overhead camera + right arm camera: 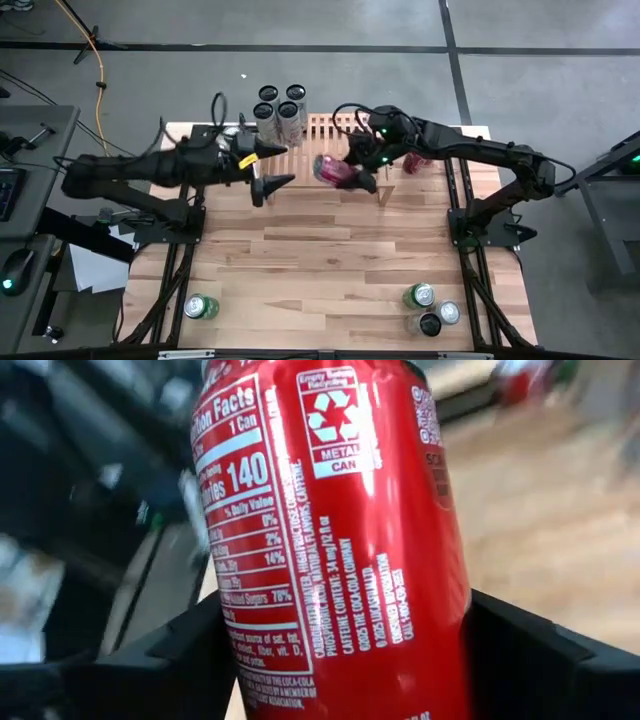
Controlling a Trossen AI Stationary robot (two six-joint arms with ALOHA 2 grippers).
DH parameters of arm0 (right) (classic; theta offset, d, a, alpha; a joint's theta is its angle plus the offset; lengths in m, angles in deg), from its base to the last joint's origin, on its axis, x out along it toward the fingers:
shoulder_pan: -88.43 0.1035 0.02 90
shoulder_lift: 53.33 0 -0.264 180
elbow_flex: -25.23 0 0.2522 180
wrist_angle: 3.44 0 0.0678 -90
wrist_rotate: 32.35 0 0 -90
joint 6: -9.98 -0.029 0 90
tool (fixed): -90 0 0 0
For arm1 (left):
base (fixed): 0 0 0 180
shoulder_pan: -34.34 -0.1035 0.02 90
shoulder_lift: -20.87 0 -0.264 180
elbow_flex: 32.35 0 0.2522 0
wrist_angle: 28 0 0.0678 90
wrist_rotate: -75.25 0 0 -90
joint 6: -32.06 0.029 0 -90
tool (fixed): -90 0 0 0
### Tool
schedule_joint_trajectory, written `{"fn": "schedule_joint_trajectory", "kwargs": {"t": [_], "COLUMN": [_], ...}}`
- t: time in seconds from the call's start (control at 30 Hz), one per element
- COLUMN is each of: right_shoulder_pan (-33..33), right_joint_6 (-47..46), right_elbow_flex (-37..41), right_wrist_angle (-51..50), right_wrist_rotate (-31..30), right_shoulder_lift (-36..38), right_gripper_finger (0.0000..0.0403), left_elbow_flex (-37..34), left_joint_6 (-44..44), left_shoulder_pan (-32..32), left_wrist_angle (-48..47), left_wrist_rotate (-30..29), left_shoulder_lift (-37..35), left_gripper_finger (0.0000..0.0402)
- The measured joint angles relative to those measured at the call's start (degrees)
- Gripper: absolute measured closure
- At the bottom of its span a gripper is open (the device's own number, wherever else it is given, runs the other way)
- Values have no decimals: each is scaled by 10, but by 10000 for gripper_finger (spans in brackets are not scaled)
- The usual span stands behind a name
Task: Place canned beverage on shelf
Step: Put the bottom red soda can on the shelf
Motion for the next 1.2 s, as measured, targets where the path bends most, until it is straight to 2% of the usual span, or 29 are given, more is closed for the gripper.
{"fn": "schedule_joint_trajectory", "kwargs": {"t": [0.07,0.17,0.3,0.4,0.6,0.87,1.0,1.2], "right_shoulder_pan": [8,19,33,45,67,87,94,99], "right_joint_6": [-21,-51,-80,-81,-78,-75,-64,-62], "right_elbow_flex": [0,0,0,0,0,0,0,0], "right_wrist_angle": [59,141,237,272,300,316,330,311], "right_wrist_rotate": [-41,-104,-152,-182,-185,-198,-207,-207], "right_shoulder_lift": [-3,-11,-17,-21,-21,-24,-24,-24], "right_gripper_finger": [96,96,96,96,97,97,97,97], "left_elbow_flex": [-55,-102,-110,-110,-111,-110,-110,-109], "left_joint_6": [-9,-2,40,85,108,71,50,53], "left_shoulder_pan": [4,6,6,5,-11,-38,-42,-42], "left_wrist_angle": [95,185,235,279,346,416,431,502], "left_wrist_rotate": [-23,-44,-51,-51,-46,42,63,71], "left_shoulder_lift": [-13,-20,-8,3,19,50,74,95], "left_gripper_finger": [18,18,18,18,18,18,18,24]}}
